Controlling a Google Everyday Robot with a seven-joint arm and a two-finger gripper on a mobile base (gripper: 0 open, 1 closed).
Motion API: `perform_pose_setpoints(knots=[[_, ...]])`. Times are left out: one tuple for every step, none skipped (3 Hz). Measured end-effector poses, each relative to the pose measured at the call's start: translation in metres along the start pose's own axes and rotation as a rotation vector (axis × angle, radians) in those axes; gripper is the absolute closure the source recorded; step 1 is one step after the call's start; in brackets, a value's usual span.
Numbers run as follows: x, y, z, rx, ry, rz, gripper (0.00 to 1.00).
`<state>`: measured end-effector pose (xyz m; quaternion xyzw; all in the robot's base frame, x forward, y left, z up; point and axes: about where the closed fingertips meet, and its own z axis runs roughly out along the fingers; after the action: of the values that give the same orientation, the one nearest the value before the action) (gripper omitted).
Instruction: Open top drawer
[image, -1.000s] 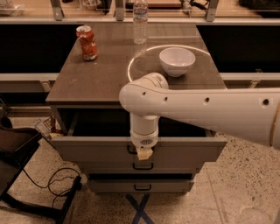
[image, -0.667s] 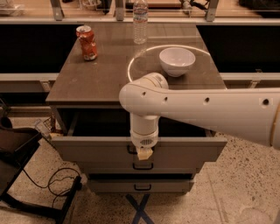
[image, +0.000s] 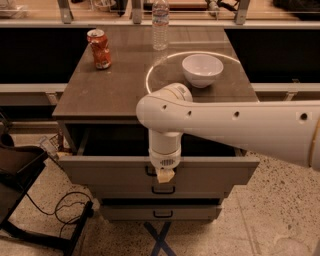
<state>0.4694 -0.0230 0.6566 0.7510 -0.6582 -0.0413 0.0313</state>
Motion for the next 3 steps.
perform_pose_setpoints(knots=[[0.0, 0.0, -0.0001, 0.0, 0.0, 0.0, 0.83], [0.0, 0.0001, -0.0002, 0.0, 0.0, 0.0, 0.59], [0.0, 0.0001, -0.0006, 0.0, 0.0, 0.0, 0.36]])
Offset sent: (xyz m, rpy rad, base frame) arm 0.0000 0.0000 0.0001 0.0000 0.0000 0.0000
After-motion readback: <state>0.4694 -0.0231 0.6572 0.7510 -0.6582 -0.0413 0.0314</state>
